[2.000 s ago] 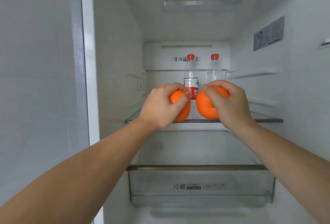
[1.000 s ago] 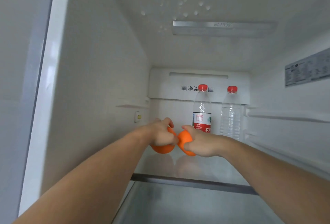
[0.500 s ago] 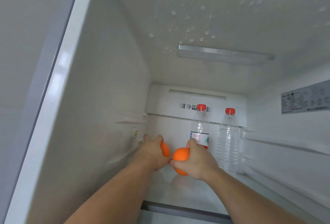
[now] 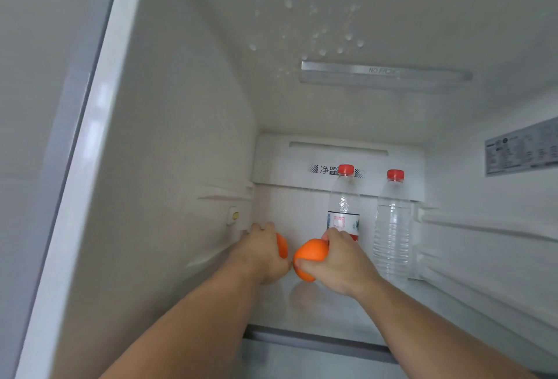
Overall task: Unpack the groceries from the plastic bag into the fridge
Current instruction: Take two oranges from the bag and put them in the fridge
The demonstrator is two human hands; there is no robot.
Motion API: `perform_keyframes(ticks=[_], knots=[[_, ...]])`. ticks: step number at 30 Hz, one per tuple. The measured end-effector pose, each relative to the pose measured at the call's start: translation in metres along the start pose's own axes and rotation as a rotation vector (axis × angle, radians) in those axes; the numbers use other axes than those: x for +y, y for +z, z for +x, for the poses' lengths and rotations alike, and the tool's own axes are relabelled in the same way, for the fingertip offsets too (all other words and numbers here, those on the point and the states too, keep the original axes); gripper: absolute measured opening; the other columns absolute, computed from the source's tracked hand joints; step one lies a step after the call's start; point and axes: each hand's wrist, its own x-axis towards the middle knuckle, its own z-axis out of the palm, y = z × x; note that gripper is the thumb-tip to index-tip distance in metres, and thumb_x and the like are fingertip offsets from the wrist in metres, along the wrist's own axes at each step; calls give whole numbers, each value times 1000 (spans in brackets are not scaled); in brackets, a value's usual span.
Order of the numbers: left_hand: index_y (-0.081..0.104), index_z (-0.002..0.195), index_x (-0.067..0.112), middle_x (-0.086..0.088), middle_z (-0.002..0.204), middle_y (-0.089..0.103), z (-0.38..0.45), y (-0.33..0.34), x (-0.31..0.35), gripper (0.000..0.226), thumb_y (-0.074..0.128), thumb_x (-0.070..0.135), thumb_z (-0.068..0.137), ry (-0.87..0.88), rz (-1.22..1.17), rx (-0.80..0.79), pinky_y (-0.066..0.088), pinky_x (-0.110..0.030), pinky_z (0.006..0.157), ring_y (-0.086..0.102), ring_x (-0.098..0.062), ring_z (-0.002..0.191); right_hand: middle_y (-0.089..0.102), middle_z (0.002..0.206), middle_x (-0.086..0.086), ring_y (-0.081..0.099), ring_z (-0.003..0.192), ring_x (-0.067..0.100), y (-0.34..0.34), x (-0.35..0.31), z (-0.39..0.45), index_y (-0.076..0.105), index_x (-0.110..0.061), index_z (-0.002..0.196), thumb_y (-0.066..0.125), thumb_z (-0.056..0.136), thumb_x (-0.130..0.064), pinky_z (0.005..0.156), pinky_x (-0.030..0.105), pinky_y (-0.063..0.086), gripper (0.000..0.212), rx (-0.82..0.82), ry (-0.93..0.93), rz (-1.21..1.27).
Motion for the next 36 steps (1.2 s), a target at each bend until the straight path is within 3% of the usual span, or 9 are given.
perform_keyframes(ticks=[4,7,12,17,22,27,29,33,36], knots=[[34,138,15,-13,131,40,-1,0,-2,70,67,38,81,22,-12,34,45,-40,99,51,-35,120,56,115,1,57,102,22,0,6,0,45,-29,127,66,62,-45,84,33,48,70,-67,-29,89],[29,144,28,-12,128,35,-2,1,-4,70,63,40,83,50,-22,18,49,-41,95,54,-37,113,61,101,-1,59,92,22,1,9,0,50,-29,107,68,66,-49,78,34,50,49,-62,-39,1],[40,137,23,-10,131,37,0,0,-2,62,63,41,82,69,48,-12,49,-41,95,52,-35,117,55,94,0,57,85,24,3,9,2,45,-20,93,71,64,-53,68,33,46,51,-8,-55,-121],[47,128,17,-7,130,36,4,-1,-1,45,59,28,86,128,159,4,46,-40,92,48,-33,112,57,108,8,58,98,29,4,-5,10,50,-18,111,66,79,-44,74,34,47,45,-96,-220,-363],[39,129,11,-12,132,47,11,-2,-3,48,60,15,87,124,110,2,45,-41,94,51,-36,120,51,116,8,55,104,29,6,-6,24,54,-16,118,59,84,-34,73,31,41,39,-151,-226,-488],[38,134,9,-13,136,47,20,4,-11,52,61,18,88,103,129,-61,44,-41,100,50,-34,123,55,117,6,57,106,30,12,-2,28,48,-20,122,56,86,-33,69,32,39,39,-98,-230,-554],[34,140,9,-13,143,41,23,7,-14,59,61,19,88,110,134,-79,41,-41,105,46,-33,128,56,118,6,57,107,30,15,-2,28,49,-20,122,54,87,-31,71,32,39,37,-101,-221,-541],[16,151,10,-11,158,10,21,8,-14,75,58,18,89,115,177,-114,36,-40,110,34,-36,138,54,123,6,55,112,31,18,1,27,47,-20,126,50,87,-32,80,34,42,41,-171,-182,-475],[19,150,13,-8,153,17,19,8,-14,74,57,18,88,141,197,-96,41,-42,105,42,-36,131,52,124,5,54,113,32,19,1,27,45,-21,127,51,86,-31,83,36,44,43,-189,-171,-430]])
